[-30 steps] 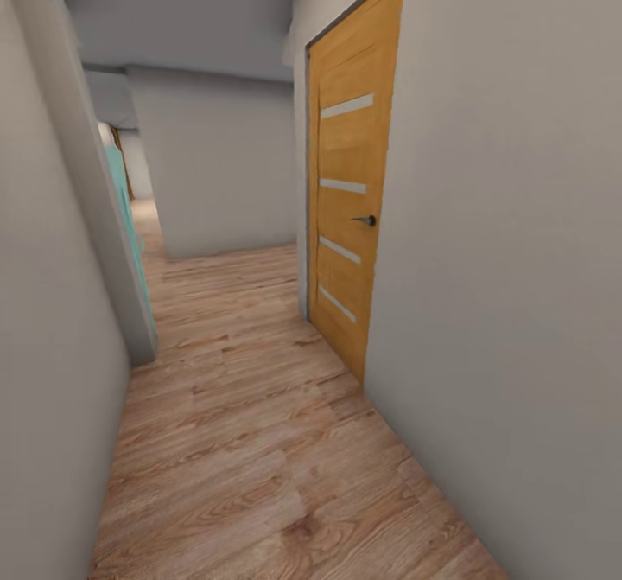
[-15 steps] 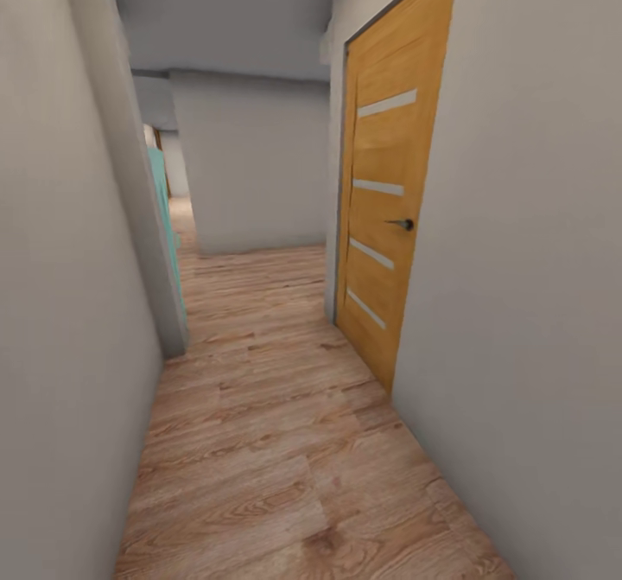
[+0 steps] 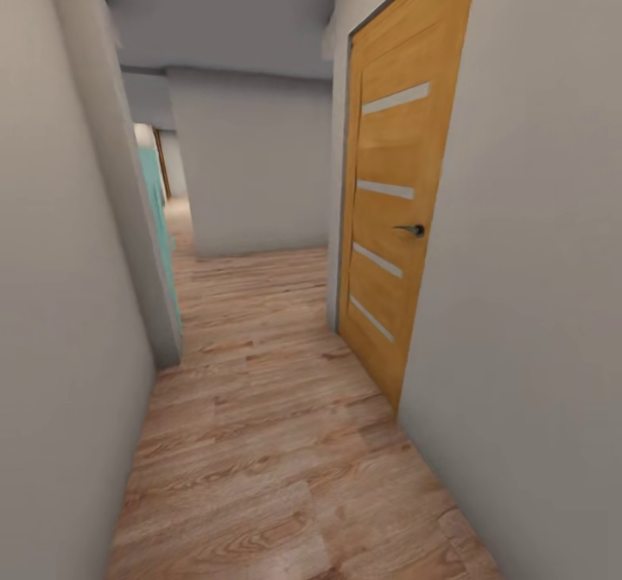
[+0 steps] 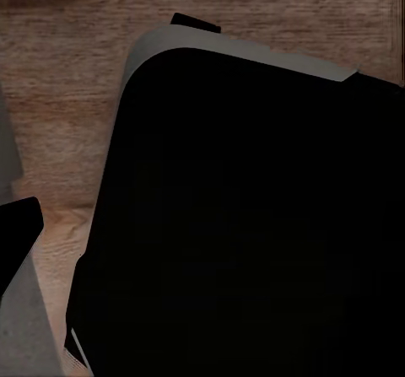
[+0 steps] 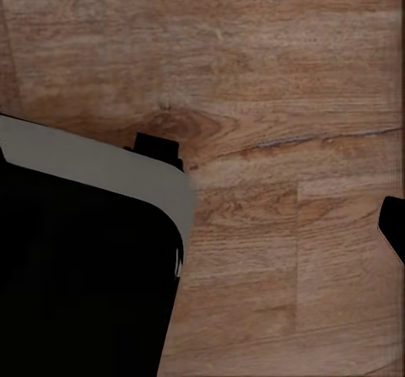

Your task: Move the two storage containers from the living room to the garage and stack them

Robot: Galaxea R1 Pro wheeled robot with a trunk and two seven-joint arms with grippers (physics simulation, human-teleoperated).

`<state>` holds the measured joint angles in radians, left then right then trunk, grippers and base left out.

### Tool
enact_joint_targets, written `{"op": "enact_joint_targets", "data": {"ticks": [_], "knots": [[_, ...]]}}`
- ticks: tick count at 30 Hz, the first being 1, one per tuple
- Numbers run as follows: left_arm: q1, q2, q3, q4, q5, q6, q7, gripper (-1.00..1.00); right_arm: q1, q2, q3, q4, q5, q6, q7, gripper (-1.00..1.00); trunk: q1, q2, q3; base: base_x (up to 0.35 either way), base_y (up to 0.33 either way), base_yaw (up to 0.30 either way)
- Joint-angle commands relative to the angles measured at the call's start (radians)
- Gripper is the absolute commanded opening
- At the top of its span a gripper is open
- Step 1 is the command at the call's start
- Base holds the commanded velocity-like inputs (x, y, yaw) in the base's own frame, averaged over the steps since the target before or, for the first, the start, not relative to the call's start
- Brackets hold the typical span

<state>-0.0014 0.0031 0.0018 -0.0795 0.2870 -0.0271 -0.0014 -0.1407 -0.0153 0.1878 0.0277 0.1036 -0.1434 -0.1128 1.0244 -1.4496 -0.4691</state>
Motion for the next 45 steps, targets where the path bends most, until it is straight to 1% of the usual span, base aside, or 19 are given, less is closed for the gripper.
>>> {"op": "enact_joint_targets", "data": {"ticks": [1, 15, 24, 36, 45], "knots": [[0.000, 0.000, 0.000, 0.000, 0.004, -0.002, 0.000, 1.00, -0.001, 0.001, 0.000, 0.003, 0.010, -0.004, -0.005, 1.00, 0.001, 0.000, -0.001, 0.321, 0.000, 0.000], [0.000, 0.000, 0.000, 0.000, 0.004, -0.002, 0.000, 1.00, -0.002, 0.003, -0.002, 0.003, 0.003, -0.004, -0.005, 1.00, 0.001, 0.000, -0.001, 0.321, 0.000, 0.005], [0.000, 0.000, 0.000, 0.000, 0.004, -0.002, 0.000, 1.00, -0.002, 0.003, -0.008, 0.003, -0.003, -0.004, -0.007, 1.00, 0.001, 0.000, -0.001, 0.320, -0.034, 0.232], [0.000, 0.001, 0.000, 0.000, 0.004, -0.002, 0.000, 1.00, -0.002, 0.004, -0.006, 0.003, -0.002, -0.003, -0.006, 1.00, 0.001, 0.000, -0.001, 0.316, -0.152, 0.060], [0.000, 0.001, 0.000, 0.000, 0.004, -0.002, 0.000, 1.00, -0.002, 0.003, -0.008, 0.003, -0.004, -0.004, -0.007, 1.00, 0.001, 0.000, -0.001, 0.316, -0.159, 0.241]]}}
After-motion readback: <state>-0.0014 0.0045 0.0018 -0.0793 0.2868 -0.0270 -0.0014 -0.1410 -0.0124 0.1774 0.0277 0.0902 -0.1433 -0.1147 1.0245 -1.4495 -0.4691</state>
